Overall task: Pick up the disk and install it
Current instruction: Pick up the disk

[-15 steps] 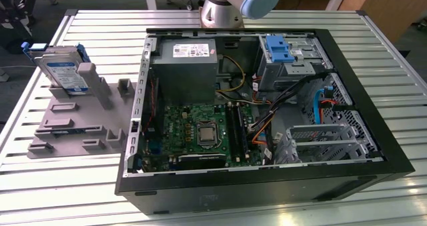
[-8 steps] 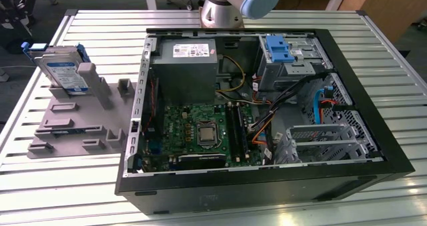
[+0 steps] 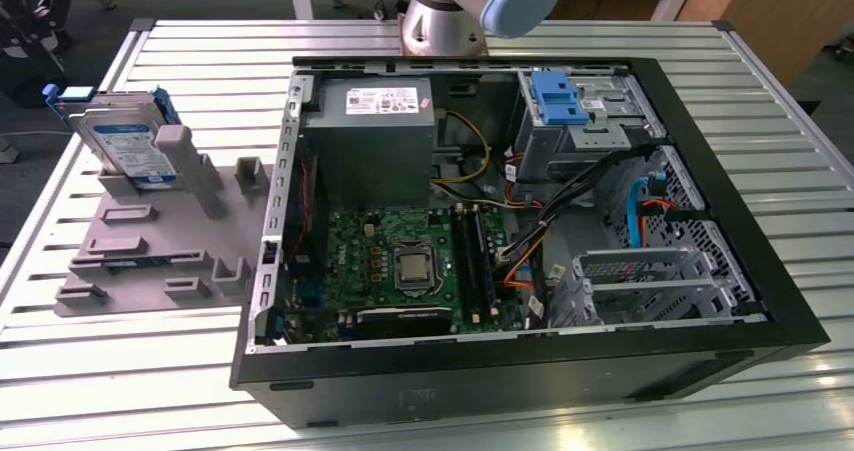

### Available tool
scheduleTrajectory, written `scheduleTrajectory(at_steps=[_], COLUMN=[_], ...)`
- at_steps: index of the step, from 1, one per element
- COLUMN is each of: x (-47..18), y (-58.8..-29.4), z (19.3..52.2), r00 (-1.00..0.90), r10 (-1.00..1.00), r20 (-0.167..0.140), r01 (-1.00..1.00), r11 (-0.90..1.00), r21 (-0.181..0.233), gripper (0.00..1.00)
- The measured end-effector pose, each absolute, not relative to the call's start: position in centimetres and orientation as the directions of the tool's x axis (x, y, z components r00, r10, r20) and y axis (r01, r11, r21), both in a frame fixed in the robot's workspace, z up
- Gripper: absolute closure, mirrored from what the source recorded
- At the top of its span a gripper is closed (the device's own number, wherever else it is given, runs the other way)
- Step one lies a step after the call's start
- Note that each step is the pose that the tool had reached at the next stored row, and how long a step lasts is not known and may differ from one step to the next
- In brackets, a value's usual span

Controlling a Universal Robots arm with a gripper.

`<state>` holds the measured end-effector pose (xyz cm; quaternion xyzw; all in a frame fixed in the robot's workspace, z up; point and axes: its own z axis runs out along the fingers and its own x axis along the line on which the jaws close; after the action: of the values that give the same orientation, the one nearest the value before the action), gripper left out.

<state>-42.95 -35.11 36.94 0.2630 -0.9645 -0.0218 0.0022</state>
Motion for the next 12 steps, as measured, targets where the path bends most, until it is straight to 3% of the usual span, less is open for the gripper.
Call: scheduleTrajectory(at_steps=[12], x=[-42.95], y=[-35.12], z=[36.93], r00=[-0.828], r10=[-0.56], r20=[-0.007], r01=[-0.56], r11=[0.827], r21=[0.043], gripper=[0.89])
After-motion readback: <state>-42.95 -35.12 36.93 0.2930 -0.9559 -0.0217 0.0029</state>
